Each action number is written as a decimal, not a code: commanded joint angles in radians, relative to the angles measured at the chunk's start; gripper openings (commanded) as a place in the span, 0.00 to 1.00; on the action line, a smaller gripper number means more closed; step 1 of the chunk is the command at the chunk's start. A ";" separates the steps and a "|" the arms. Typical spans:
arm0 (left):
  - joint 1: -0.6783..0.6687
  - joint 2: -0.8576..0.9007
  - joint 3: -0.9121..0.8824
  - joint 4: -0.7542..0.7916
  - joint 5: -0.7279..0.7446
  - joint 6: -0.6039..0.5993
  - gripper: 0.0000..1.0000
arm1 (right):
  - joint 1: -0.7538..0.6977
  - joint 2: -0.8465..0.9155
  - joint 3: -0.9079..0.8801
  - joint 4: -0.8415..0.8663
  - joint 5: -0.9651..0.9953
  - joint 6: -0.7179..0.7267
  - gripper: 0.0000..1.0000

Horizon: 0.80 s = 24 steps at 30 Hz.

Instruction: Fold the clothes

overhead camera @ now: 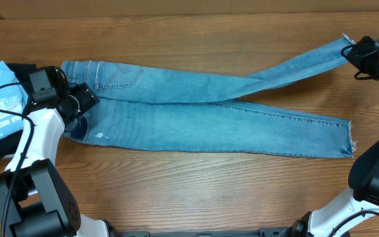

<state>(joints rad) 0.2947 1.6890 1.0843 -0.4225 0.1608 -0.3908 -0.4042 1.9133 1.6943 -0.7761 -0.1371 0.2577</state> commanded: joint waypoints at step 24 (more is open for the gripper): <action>0.010 -0.140 -0.006 0.145 -0.062 -0.065 0.04 | -0.003 -0.004 0.016 -0.095 0.051 0.005 0.04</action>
<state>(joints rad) 0.3054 1.7317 1.0763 -0.1898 0.1791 -0.5228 -0.4046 1.9141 1.6943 -0.8726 -0.1047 0.2584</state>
